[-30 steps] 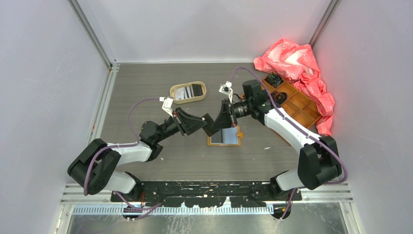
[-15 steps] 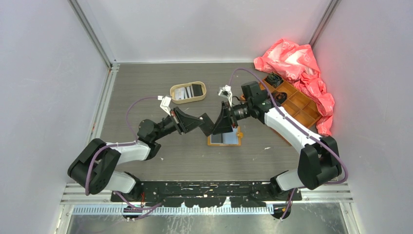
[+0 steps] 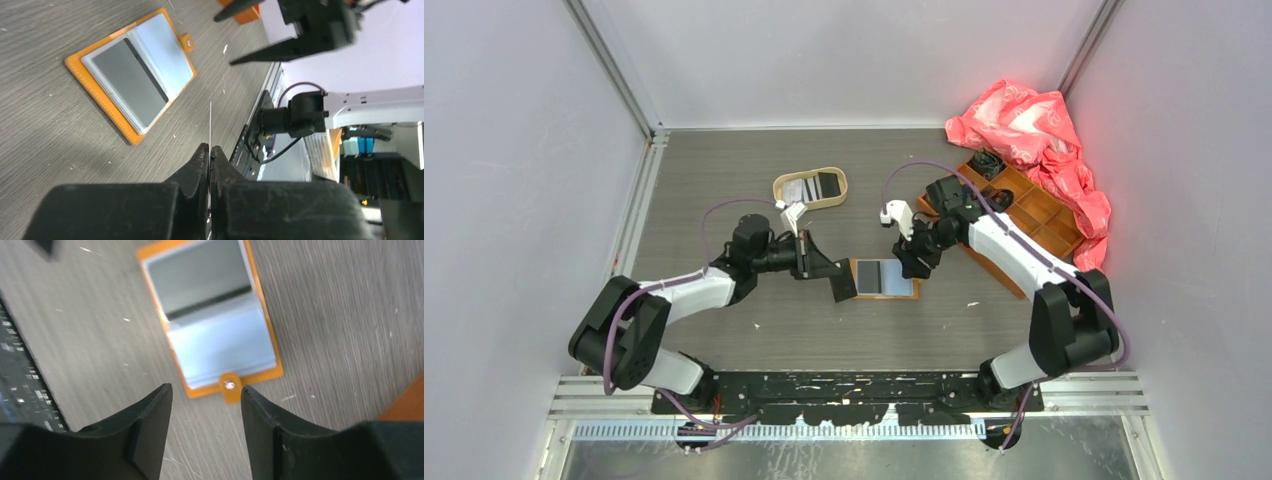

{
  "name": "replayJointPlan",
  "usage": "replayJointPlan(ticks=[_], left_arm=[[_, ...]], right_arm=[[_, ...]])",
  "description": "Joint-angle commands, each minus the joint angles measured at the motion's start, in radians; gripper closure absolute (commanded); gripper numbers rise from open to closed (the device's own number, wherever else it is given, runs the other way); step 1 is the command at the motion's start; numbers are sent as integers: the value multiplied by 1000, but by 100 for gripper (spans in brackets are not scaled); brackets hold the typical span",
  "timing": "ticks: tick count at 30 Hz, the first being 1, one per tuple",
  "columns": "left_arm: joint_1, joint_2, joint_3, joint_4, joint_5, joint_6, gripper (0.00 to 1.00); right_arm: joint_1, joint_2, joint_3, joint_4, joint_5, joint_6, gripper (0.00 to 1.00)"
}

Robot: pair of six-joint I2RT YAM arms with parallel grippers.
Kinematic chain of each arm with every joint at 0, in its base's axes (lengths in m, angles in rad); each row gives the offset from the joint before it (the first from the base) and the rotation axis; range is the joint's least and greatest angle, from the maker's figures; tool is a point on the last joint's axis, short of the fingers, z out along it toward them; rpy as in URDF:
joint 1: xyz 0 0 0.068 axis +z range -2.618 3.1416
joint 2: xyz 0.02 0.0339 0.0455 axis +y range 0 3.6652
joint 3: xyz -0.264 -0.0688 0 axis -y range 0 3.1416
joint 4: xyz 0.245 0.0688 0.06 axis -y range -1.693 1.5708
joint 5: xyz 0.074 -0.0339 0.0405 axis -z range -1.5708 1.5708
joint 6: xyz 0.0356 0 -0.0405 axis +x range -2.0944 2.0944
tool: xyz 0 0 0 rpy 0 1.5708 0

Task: Put the credit cards into the card holder
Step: Insert the credit card into the card holder.

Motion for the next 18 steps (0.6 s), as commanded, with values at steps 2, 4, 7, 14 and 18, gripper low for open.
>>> replayJointPlan(ticks=[2, 4, 7, 14, 18], left_arm=[[-31, 46, 117, -159, 48, 99, 100], [-38, 97, 141, -113, 65, 63, 100], [-57, 169, 196, -98, 65, 37, 100], [-88, 328, 285, -72, 38, -5, 100], [-87, 395, 327, -65, 26, -17, 100]], right_arm=[[1, 110, 61, 10, 277, 9, 48], [-5, 146, 67, 13, 326, 21, 51], [-15, 194, 80, 5, 361, 37, 56], [-23, 267, 92, -1, 427, 54, 58], [-24, 299, 94, 19, 428, 75, 60]])
